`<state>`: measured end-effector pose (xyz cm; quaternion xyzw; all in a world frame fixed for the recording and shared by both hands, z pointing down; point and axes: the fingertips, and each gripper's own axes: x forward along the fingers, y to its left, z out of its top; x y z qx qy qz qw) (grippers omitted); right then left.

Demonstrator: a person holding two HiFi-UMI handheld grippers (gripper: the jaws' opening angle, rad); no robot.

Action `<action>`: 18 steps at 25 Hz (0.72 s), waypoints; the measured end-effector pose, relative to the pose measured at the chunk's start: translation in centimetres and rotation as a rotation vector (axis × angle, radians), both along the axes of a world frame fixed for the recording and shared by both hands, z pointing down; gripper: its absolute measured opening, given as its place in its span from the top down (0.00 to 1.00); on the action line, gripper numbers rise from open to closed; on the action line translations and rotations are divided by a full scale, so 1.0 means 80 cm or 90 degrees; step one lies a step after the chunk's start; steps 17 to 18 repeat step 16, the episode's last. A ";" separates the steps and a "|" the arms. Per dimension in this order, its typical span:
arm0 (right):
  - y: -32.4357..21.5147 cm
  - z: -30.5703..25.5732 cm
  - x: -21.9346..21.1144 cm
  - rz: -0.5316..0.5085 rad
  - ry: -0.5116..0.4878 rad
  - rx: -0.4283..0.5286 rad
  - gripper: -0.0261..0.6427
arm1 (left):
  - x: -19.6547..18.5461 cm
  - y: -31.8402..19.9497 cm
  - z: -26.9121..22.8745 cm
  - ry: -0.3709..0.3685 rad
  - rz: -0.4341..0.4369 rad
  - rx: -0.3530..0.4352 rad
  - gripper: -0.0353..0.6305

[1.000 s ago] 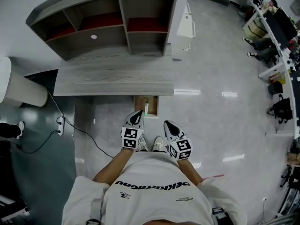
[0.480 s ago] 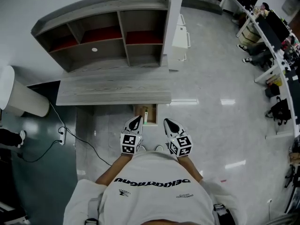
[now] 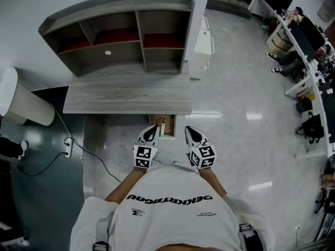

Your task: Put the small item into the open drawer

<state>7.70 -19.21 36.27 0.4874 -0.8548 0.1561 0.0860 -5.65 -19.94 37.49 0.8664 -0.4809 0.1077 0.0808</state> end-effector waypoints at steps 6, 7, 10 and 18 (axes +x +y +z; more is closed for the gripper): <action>-0.011 0.002 0.002 -0.003 0.004 0.005 0.92 | 0.000 -0.008 0.001 0.010 0.000 0.002 0.92; -0.011 0.003 0.003 -0.003 0.005 0.005 0.92 | 0.001 -0.008 0.002 0.011 0.000 0.002 0.92; -0.012 0.004 0.005 -0.001 0.008 0.004 0.92 | 0.004 -0.008 0.003 0.011 0.004 0.000 0.92; -0.021 -0.001 0.009 -0.001 0.008 0.013 0.92 | 0.009 -0.017 0.004 0.016 0.009 0.002 0.92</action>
